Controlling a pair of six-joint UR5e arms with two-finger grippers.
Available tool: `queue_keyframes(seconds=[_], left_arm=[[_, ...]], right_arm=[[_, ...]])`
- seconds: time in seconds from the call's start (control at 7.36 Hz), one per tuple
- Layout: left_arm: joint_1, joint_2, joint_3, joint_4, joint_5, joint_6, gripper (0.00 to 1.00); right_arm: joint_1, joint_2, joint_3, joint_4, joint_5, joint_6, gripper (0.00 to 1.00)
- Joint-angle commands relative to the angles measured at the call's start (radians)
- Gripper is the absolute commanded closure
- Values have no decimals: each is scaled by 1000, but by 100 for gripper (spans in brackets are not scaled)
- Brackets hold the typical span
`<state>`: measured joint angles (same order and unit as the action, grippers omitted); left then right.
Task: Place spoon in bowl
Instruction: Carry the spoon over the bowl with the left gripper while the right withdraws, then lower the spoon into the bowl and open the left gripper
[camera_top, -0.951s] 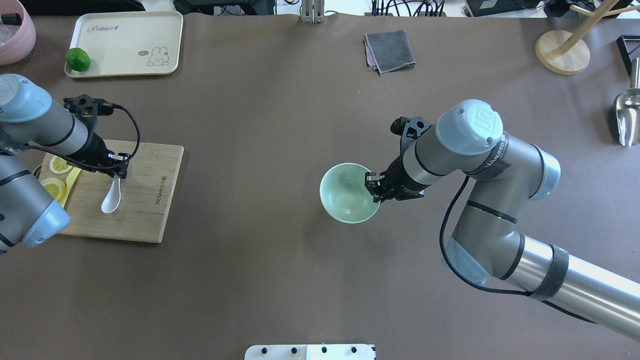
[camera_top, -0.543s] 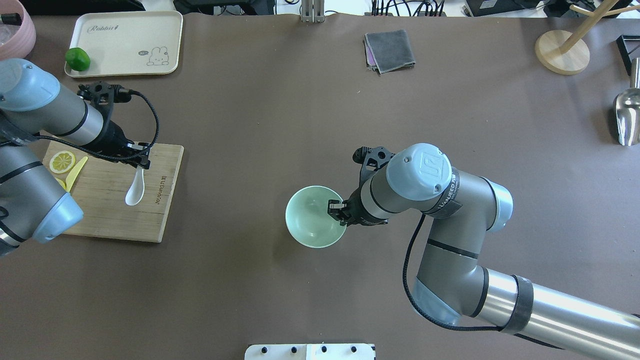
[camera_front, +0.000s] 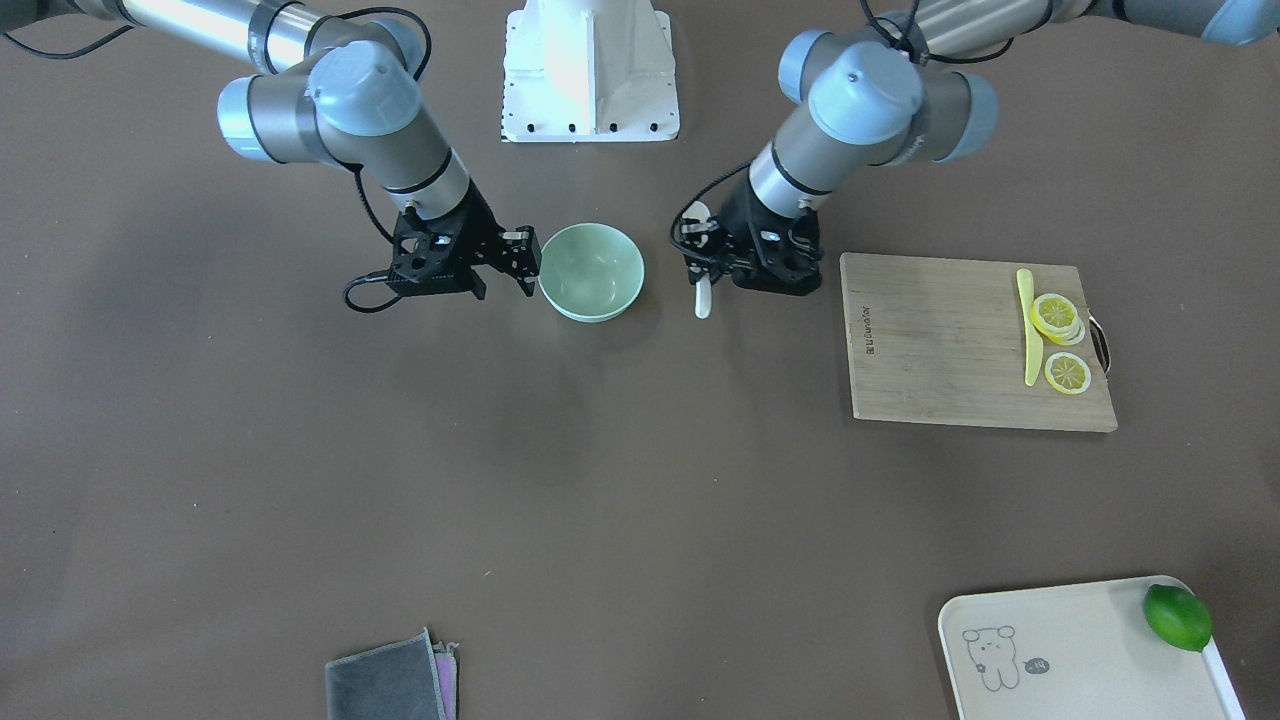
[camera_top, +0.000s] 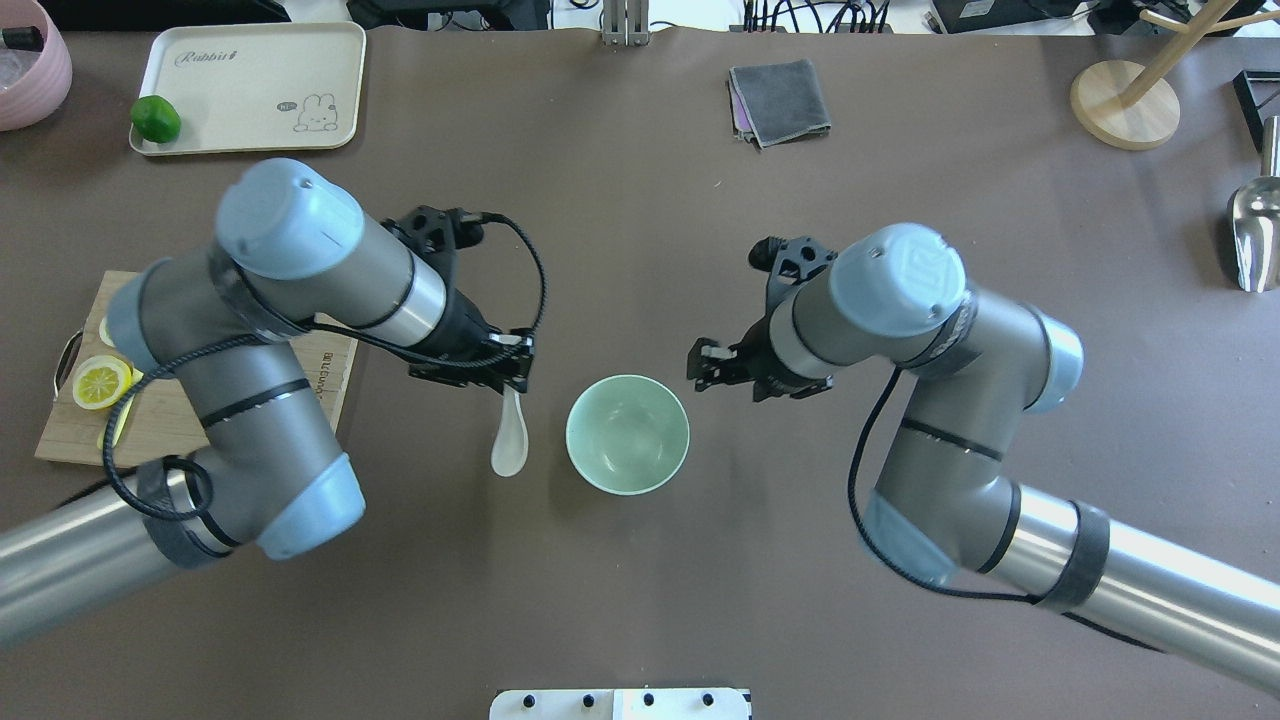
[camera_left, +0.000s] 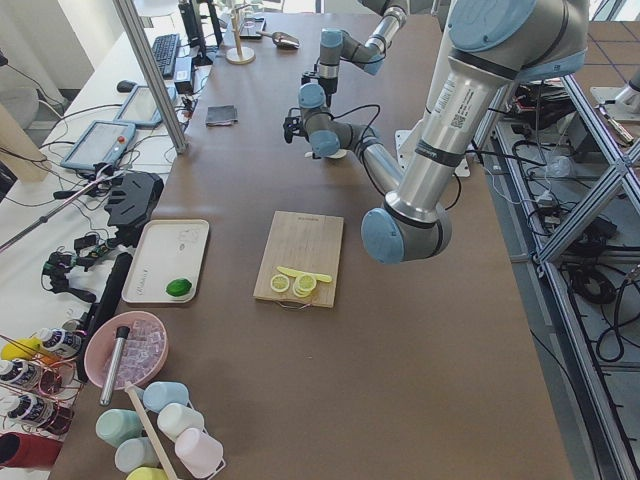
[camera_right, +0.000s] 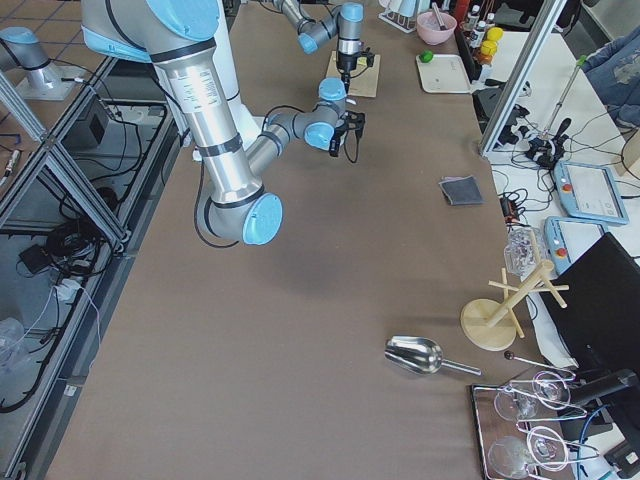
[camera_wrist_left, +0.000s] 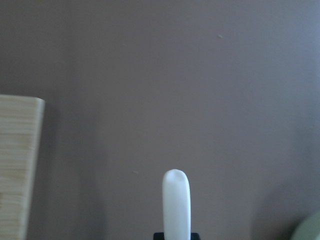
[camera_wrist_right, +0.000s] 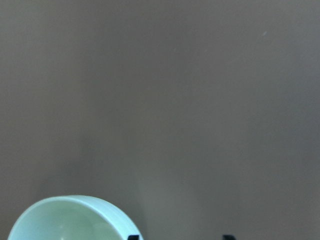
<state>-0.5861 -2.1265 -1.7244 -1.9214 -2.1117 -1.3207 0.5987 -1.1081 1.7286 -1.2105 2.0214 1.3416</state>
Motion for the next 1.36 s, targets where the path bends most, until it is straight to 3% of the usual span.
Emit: queue_keyframes(seconds=[0.0,0.27,0.41,0.54,0.81,0.95,1.22], left_arm=[[133,-105,17,-1,128,-107,100],[144,-145,68,-8,141,-114,98],[138,-142,72,-8,172,-106,3],[111,-141,83,-11,220,-98,2],[57,-94,88,-10,211,-10,2],[5,-29,47,-1,166,27,2],[-151,125,23,1,38,302,2]], right_arm=[[178,-105,31,2,178,-178,0],[226,-173,35,3,207,-283,0],[230,-183,37,3,207,-283,0],[230,-188,40,3,206,-283,0],[243,-203,54,3,209,-283,0],[275,-223,55,2,215,-326,0],[419,-286,22,-12,262,-575,0]])
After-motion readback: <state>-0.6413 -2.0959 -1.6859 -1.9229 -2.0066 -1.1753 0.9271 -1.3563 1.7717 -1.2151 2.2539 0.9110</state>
